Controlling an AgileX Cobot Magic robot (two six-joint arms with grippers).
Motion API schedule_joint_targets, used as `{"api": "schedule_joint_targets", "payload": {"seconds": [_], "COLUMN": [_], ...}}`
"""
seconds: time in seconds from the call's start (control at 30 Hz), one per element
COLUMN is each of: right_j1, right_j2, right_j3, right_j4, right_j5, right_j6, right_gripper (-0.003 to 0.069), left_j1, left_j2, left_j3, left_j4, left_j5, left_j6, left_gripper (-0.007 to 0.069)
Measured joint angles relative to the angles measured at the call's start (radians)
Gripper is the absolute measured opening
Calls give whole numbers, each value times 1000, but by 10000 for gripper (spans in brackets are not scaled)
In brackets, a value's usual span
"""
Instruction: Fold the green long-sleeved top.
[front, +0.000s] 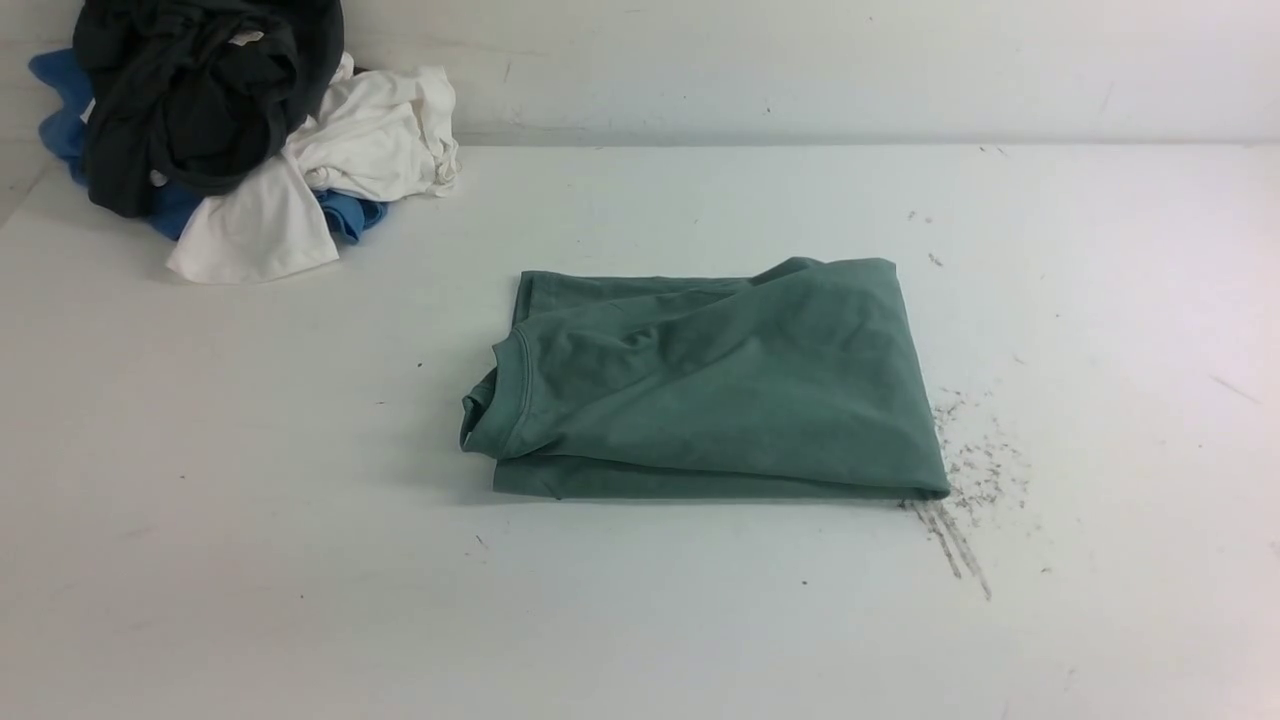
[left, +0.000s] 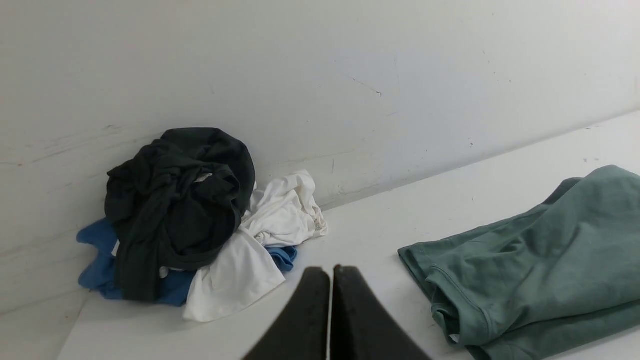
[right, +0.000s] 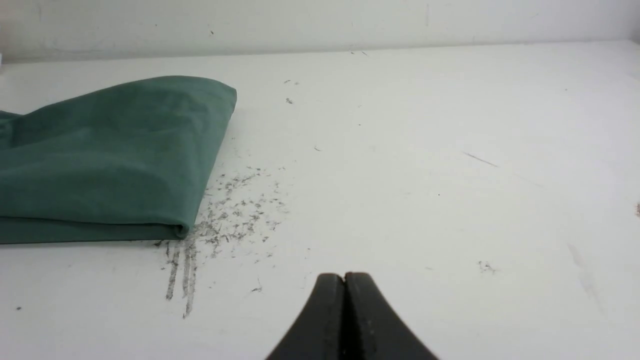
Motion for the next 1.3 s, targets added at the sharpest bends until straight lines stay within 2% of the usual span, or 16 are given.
{"api": "schedule_joint_targets", "payload": {"seconds": [0.47,0.57,0.67,0.77,0.87,0.93,0.97,1.07,1.3], "right_j1": [0,-1,-1,-1,-1,-1,-1,-1,-1], "right_j2": [0,0,0,0,0,0,0,0,0], "right_j3": [0,-1,-1,-1,-1,-1,-1,-2,-2], "right_j4": [0,-1,-1,-1,-1,-1,-1,-1,-1], "right_j5": [1,1,3,5,5,6,6,7,7], "right_j6": [0,0,1,1,1,1,1,1,1], "right_gripper": [-14,-14,-14,-14,-14,-14,-14,-14,-14], "left_j1": [2,20,51,80,103,127,127,137,137], "left_j2": [-63,-133,-151,-151,-151,-151,-151,-151,-151], "left_j3": [63,140,267,329,335,335,335,334,331], "left_j4": [0,1,0,-13,-20,-17,-17,-7,-7], "left_j5": [-24,-43,-136,-161,-132,-42,-34,123,138], "left_j6": [0,0,-4,-46,-99,-152,-154,-171,-171], "left_gripper": [-7,-7,-7,-7,-7,-7,-7,-7,-7]}}
